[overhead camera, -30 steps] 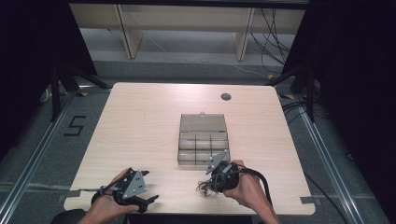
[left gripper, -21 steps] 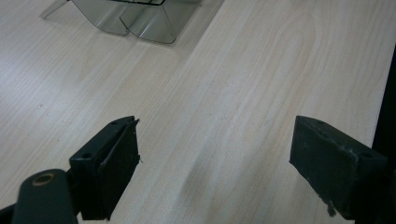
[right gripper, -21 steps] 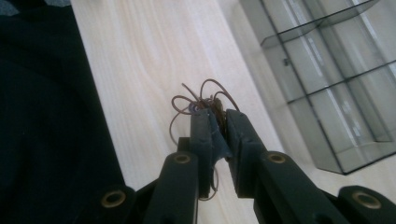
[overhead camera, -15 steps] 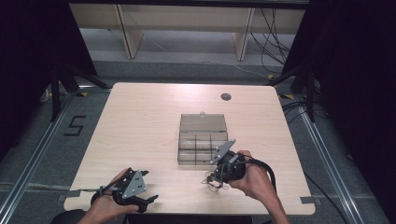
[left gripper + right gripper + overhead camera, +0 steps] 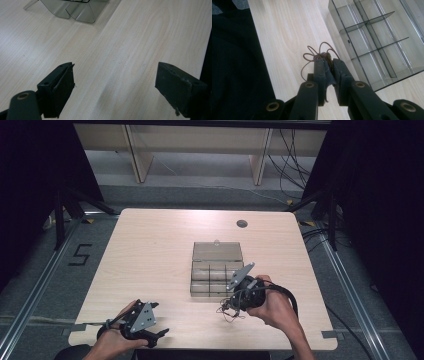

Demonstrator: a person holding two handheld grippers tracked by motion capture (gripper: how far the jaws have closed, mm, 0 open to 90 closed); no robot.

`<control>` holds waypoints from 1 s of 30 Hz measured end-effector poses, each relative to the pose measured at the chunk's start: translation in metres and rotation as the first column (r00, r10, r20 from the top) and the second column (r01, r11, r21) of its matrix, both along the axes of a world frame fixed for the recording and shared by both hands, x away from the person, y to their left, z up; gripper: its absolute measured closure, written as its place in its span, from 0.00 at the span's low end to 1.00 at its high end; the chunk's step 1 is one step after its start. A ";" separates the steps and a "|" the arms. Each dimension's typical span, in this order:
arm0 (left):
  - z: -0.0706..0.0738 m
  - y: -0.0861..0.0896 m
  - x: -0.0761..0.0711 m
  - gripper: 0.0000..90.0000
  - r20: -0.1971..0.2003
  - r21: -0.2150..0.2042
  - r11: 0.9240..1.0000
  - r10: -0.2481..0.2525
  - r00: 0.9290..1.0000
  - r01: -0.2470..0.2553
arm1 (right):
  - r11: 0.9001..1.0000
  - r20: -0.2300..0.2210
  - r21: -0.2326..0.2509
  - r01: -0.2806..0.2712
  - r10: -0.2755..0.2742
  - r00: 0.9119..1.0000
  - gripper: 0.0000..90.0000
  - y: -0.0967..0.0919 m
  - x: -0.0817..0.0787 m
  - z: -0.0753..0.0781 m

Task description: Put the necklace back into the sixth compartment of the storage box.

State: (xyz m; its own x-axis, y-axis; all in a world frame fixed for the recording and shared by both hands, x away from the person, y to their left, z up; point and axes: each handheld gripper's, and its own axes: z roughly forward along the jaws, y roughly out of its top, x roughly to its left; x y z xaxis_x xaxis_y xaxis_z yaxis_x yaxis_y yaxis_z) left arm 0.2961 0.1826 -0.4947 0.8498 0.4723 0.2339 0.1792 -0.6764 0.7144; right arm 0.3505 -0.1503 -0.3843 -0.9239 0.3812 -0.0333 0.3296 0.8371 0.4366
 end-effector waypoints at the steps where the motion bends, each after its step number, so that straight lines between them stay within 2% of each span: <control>1: 0.000 0.000 0.000 0.17 0.000 0.000 1.000 0.001 1.000 -0.001 | 1.000 0.008 0.001 0.001 -0.001 1.000 0.91 -0.001 0.002 0.002; 2: 0.000 0.000 0.000 0.17 0.000 0.000 1.000 0.001 1.000 -0.001 | 1.000 0.008 0.001 -0.005 0.005 1.000 0.91 -0.001 0.003 0.003; 3: 0.002 0.002 0.001 0.17 0.014 0.032 0.999 -0.002 1.000 0.002 | 1.000 0.012 0.001 -0.009 0.009 1.000 0.91 -0.002 0.004 0.005; 6: 0.002 0.002 0.001 0.17 0.008 0.025 1.000 0.005 1.000 -0.005 | 1.000 0.013 0.003 0.009 -0.009 1.000 0.91 -0.004 0.004 0.008; 7: 0.000 0.001 0.000 0.17 -0.002 0.003 1.000 0.007 1.000 -0.007 | 1.000 0.022 0.004 0.000 0.000 1.000 0.91 -0.005 0.006 0.010; 11: 0.001 0.001 0.000 0.17 -0.004 0.006 1.000 0.007 1.000 -0.007 | 1.000 0.011 0.002 0.018 -0.018 1.000 0.91 -0.005 0.007 0.012; 12: 0.002 0.002 0.001 0.17 0.001 0.031 1.000 0.001 1.000 -0.001 | 1.000 0.006 0.000 0.005 -0.005 1.000 0.91 -0.005 0.009 0.011; 16: 0.000 0.001 0.000 0.17 -0.006 0.008 1.000 0.009 1.000 -0.009 | 1.000 -0.007 -0.005 0.014 -0.014 1.000 0.91 -0.005 0.011 0.011; 19: 0.000 0.001 0.000 0.17 -0.007 -0.001 1.000 0.005 1.000 -0.005 | 1.000 0.007 -0.006 -0.008 0.008 1.000 0.91 -0.005 0.016 0.013; 20: 0.001 0.001 0.000 0.17 -0.006 0.011 1.000 0.004 1.000 -0.004 | 1.000 0.000 -0.008 0.003 -0.003 1.000 0.91 -0.005 0.016 0.014; 21: 0.000 0.001 0.001 0.17 0.000 -0.004 1.000 0.008 1.000 -0.008 | 1.000 0.003 -0.011 0.008 -0.008 1.000 0.91 -0.005 0.017 0.017; 22: -0.001 0.001 0.001 0.17 -0.001 -0.003 1.000 0.008 1.000 -0.008 | 1.000 0.008 -0.010 -0.005 0.005 1.000 0.91 -0.005 0.018 0.019; 23: 0.000 0.001 0.000 0.17 -0.005 0.007 1.000 0.008 1.000 -0.008 | 1.000 0.012 -0.014 0.001 -0.001 1.000 0.91 -0.005 0.019 0.022; 25: 0.000 0.001 0.000 0.17 -0.007 -0.001 1.000 0.004 1.000 -0.004 | 1.000 0.019 -0.016 -0.004 0.004 1.000 0.91 -0.004 0.020 0.025; 26: 0.000 0.001 0.000 0.17 -0.006 0.006 1.000 0.003 1.000 -0.003 | 1.000 0.019 -0.020 0.009 -0.009 1.000 0.91 -0.004 0.021 0.029; 27: 0.000 0.001 0.000 0.17 -0.009 0.002 1.000 0.007 1.000 -0.007 | 1.000 0.026 -0.020 -0.004 0.005 1.000 0.91 -0.004 0.023 0.031; 30: 0.000 0.001 0.000 0.17 -0.008 0.010 1.000 0.008 1.000 -0.008 | 1.000 0.027 -0.023 0.003 -0.002 1.000 0.91 -0.004 0.025 0.035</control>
State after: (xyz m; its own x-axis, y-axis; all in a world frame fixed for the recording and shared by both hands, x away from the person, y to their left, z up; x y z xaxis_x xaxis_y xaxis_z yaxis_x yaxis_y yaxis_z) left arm 0.2965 0.1837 -0.4950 0.8480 0.4767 0.2316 0.1907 -0.6822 0.7059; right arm 0.3759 -0.1540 -0.3491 -0.9217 0.3822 -0.0669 0.3201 0.8465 0.4255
